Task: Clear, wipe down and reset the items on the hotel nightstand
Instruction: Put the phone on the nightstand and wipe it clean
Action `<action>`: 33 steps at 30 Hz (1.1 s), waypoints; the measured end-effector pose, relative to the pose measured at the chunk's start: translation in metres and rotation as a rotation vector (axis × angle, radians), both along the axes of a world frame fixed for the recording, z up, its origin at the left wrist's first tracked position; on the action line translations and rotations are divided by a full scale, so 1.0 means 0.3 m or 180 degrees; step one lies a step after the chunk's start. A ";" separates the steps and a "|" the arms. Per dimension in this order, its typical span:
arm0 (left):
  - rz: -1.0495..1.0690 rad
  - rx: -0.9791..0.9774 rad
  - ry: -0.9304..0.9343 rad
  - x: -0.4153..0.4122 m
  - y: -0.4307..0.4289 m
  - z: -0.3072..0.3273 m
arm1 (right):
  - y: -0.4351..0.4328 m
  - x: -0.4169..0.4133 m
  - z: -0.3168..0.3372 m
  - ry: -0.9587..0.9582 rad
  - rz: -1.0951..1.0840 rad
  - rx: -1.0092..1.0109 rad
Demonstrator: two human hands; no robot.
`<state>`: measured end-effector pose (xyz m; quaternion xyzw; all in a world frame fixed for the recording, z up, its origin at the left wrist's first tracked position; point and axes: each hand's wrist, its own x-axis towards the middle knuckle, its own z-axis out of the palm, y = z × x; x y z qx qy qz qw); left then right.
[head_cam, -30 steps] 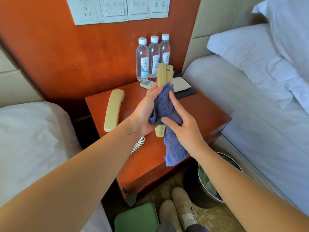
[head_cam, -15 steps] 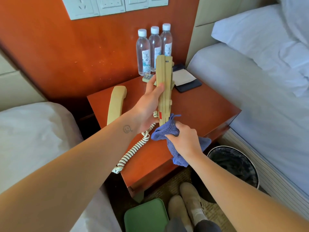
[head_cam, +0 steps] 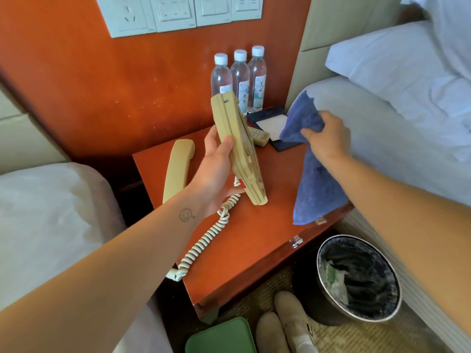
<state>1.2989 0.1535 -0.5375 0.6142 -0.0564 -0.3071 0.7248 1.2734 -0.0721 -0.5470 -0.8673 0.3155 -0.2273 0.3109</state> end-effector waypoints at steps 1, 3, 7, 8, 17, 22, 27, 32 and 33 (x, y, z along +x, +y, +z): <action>0.0004 0.0031 -0.0016 0.000 0.001 0.002 | -0.012 0.022 0.007 0.0053 0.0043 -0.0049; -0.0002 0.0074 -0.0070 -0.001 0.001 0.006 | -0.009 0.047 0.003 0.0331 0.0268 -0.0117; -0.0032 0.0071 -0.0106 -0.011 -0.003 0.007 | 0.055 0.066 -0.018 0.0660 0.0459 -0.0047; -0.0049 0.0063 -0.0119 -0.012 -0.004 0.007 | 0.085 0.066 0.002 0.0497 0.0486 0.0277; -0.0467 0.0102 -0.0427 -0.019 -0.019 0.004 | 0.288 0.038 0.199 0.0378 0.1110 0.2047; -0.0685 0.0630 -0.0792 -0.039 0.019 0.020 | 0.272 -0.030 0.126 -0.0161 0.0657 0.2280; -0.0224 0.2056 -0.1423 -0.001 0.054 -0.059 | 0.261 -0.129 0.003 -0.0456 0.0135 0.3593; -0.0587 0.2833 -0.1353 0.001 0.113 -0.152 | 0.272 -0.214 -0.142 -0.0422 0.0061 0.4442; -0.0641 0.2838 -0.1377 0.003 0.121 -0.165 | 0.273 -0.223 -0.155 -0.0441 0.0058 0.4525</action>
